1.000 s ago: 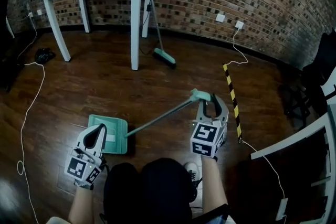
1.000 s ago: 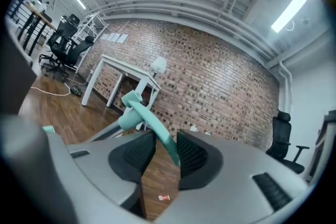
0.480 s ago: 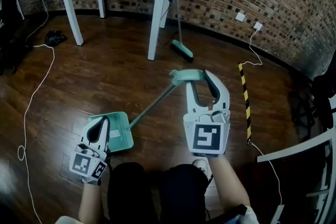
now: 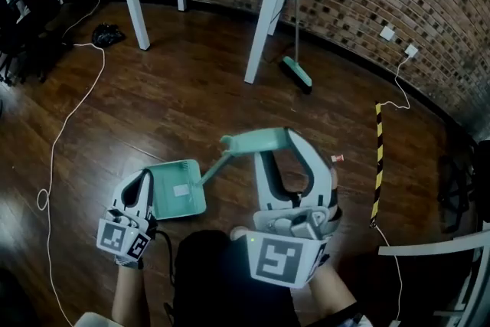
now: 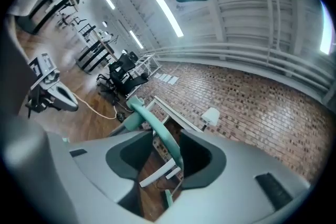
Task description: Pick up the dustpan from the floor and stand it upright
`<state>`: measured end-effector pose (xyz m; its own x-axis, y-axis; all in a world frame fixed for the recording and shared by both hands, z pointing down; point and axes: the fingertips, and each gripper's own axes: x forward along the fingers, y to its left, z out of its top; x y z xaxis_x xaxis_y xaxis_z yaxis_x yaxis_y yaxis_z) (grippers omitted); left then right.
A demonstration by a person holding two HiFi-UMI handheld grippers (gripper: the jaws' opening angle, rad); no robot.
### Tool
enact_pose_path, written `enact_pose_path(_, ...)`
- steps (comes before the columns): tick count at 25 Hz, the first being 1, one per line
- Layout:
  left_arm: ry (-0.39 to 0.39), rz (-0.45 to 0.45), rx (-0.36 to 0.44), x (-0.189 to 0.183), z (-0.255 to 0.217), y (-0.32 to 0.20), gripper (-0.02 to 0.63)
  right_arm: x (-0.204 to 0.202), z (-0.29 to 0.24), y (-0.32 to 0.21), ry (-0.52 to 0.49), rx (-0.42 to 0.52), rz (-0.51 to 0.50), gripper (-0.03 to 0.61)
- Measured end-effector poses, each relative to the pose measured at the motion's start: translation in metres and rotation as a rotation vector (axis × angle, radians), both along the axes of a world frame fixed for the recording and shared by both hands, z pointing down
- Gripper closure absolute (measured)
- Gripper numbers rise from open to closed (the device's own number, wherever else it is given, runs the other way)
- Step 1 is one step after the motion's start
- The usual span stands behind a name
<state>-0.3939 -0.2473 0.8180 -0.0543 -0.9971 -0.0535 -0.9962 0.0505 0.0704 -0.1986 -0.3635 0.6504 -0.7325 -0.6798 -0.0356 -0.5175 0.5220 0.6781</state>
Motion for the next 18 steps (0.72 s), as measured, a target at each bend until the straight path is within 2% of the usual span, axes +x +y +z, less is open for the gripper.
enact_pose_path(3, 0.007, -0.039, -0.020, -0.003, -0.027, -0.003, 0.613, -0.023, 0.010, 0.013, 0.181, 0.061, -0.068, 0.414)
enact_pose_path(6, 0.013, -0.067, -0.060, 0.000, -0.058, 0.000, 0.613, -0.045, 0.022, 0.021, 0.273, 0.005, -0.165, 0.414)
enact_pose_path(11, 0.045, -0.109, -0.144, -0.003, -0.120, 0.005, 0.612, -0.060, -0.002, 0.005, 0.246, -0.204, -0.201, 0.413)
enact_pose_path(14, 0.015, -0.115, -0.203, -0.003, -0.157, 0.004, 0.612, -0.062, -0.026, 0.001, 0.243, -0.282, -0.217, 0.416)
enact_pose_path(16, 0.000, -0.110, -0.231, -0.002, -0.188, -0.001, 0.612, -0.062, -0.054, -0.002, 0.216, -0.309, -0.224, 0.498)
enact_pose_path(18, 0.001, -0.102, -0.243, -0.001, -0.221, -0.010, 0.612, -0.060, -0.083, -0.004, 0.180, -0.360, -0.231, 0.545)
